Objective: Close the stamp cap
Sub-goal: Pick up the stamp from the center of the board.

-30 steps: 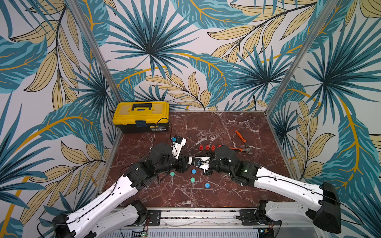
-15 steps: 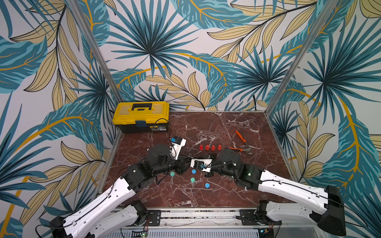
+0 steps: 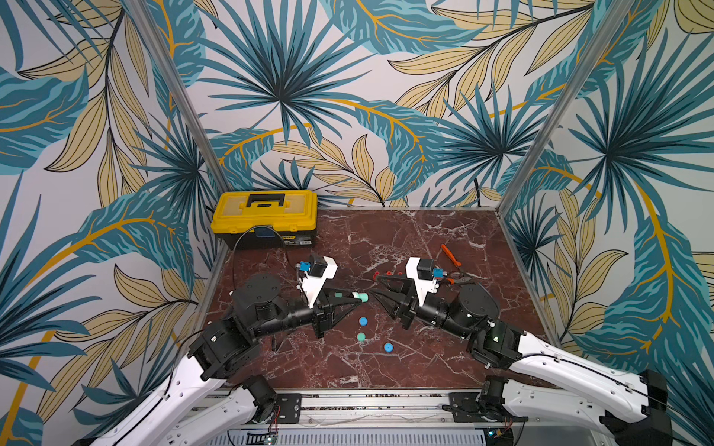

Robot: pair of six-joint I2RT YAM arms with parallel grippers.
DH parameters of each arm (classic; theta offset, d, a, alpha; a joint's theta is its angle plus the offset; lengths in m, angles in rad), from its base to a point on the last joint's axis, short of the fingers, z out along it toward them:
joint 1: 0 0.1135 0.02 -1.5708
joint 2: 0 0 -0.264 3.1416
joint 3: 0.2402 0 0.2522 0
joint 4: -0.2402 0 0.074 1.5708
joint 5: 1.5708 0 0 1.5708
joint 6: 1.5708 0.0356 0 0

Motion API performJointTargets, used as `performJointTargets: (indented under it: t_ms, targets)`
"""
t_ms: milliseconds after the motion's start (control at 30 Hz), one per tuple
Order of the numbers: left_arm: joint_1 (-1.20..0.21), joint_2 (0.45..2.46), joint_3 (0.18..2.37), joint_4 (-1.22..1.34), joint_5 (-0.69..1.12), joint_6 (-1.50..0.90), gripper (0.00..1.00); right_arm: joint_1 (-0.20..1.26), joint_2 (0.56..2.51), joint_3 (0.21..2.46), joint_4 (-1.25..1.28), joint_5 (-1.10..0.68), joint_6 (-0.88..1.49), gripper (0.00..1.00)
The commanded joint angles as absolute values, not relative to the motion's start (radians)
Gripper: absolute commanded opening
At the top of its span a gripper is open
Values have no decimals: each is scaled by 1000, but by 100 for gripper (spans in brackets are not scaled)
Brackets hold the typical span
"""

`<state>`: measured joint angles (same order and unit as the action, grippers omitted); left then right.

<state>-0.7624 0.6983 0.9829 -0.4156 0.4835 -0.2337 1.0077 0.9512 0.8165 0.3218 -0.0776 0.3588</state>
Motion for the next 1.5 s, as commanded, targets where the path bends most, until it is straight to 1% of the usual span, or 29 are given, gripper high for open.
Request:
performJointTargets:
  t_ms: [0, 167, 267, 367, 600, 733, 933, 1067, 1467]
  targets:
    - [-764, 645, 998, -368, 576, -30, 13, 1008, 989, 853, 396, -167, 882, 41]
    - [-764, 598, 982, -341, 628, 122, 13, 1009, 1055, 866, 544, -350, 1185, 45]
    - [-764, 584, 974, -341, 637, 167, 13, 1009, 1076, 882, 578, -421, 1268, 47]
    - [-764, 580, 967, -339, 647, 185, 13, 1011, 1078, 878, 616, -462, 1320, 46]
    - [-764, 583, 959, -339, 658, 194, 13, 1018, 1070, 892, 591, -530, 1355, 47]
    - [-764, 584, 959, -337, 651, 199, 13, 1026, 1068, 902, 540, -554, 1341, 42]
    - [-764, 590, 959, -336, 642, 204, 13, 1036, 1078, 897, 567, -569, 1334, 30]
    - [-764, 600, 962, -334, 640, 206, 13, 1043, 1084, 899, 569, -574, 1331, 27]
    - [-764, 616, 968, -322, 631, 210, 13, 1055, 1088, 895, 579, -566, 1336, 26]
